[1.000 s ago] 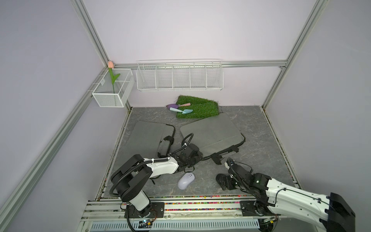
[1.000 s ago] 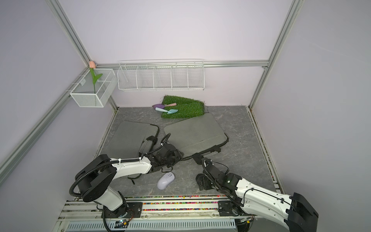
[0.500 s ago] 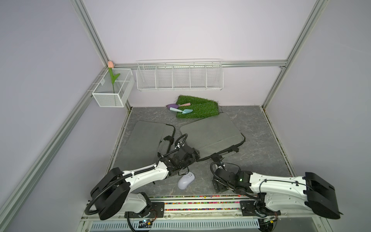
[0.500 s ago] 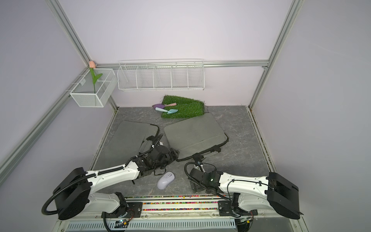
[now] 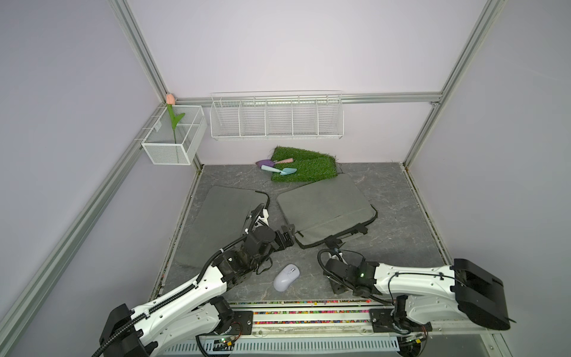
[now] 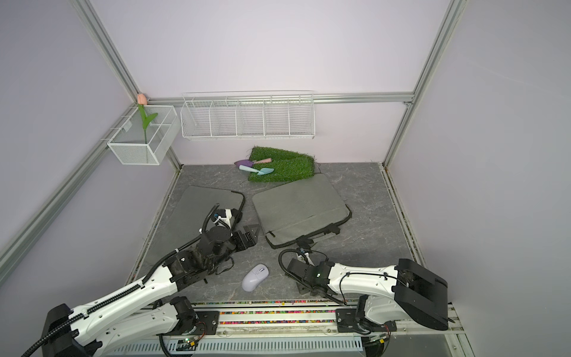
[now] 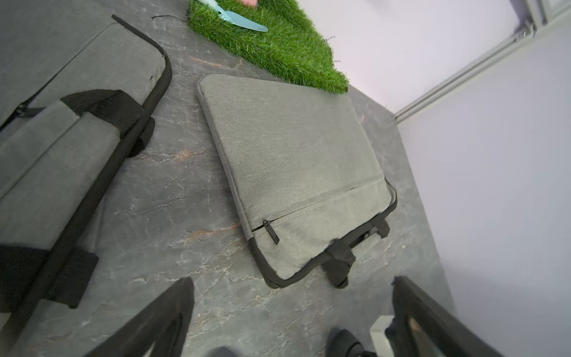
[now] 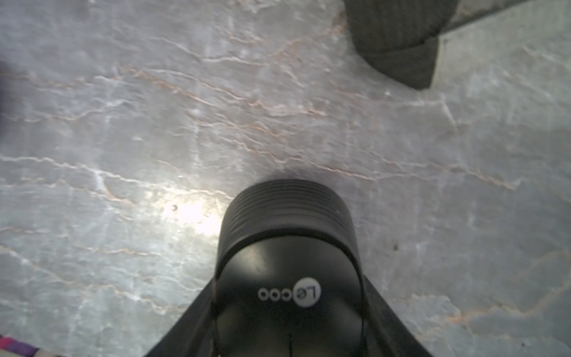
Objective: Put the mouse into the laptop bag
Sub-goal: Pick up the mouse from the center of the board, then open the zippered laptop bag at the center of the board.
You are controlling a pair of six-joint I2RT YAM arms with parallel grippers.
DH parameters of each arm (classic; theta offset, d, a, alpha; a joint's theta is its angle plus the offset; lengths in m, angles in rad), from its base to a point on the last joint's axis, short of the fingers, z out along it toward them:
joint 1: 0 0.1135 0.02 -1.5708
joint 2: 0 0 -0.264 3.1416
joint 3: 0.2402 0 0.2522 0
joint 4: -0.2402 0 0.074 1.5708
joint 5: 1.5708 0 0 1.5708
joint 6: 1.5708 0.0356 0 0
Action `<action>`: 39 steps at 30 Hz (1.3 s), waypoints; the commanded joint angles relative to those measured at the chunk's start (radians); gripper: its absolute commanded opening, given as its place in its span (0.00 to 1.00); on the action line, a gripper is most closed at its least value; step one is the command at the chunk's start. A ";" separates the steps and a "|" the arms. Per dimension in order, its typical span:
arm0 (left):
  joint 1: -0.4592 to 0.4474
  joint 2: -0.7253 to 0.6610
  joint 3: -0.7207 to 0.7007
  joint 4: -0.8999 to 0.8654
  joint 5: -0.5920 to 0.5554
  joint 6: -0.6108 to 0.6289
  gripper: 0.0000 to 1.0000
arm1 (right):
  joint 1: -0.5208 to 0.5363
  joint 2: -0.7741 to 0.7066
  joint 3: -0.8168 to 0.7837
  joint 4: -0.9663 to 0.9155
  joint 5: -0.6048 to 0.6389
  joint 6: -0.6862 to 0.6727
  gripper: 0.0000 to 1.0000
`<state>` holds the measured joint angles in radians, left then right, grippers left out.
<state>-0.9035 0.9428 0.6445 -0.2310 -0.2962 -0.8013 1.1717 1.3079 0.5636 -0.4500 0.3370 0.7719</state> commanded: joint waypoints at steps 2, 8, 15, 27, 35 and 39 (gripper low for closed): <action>0.001 0.060 0.051 -0.021 0.069 0.223 0.98 | -0.048 -0.038 -0.012 0.021 -0.033 -0.007 0.54; -0.049 0.212 0.107 -0.029 0.156 0.353 0.93 | -0.205 -0.289 -0.078 -0.040 -0.066 -0.038 0.52; -0.146 0.368 0.220 -0.121 0.061 0.411 0.90 | -0.334 -0.465 -0.080 -0.114 -0.124 -0.079 0.52; -0.251 0.838 0.671 -0.393 -0.097 0.466 0.81 | -0.533 -0.667 -0.102 -0.201 -0.161 -0.083 0.49; -0.302 1.080 0.958 -0.496 -0.112 0.518 0.80 | -0.628 -0.746 -0.119 -0.234 -0.210 -0.104 0.49; -0.334 1.182 1.095 -0.559 -0.159 0.515 0.81 | -0.659 -0.774 -0.134 -0.244 -0.228 -0.105 0.48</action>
<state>-1.2163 2.0762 1.6592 -0.7036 -0.4038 -0.3084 0.5312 0.5568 0.4561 -0.6743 0.1375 0.6796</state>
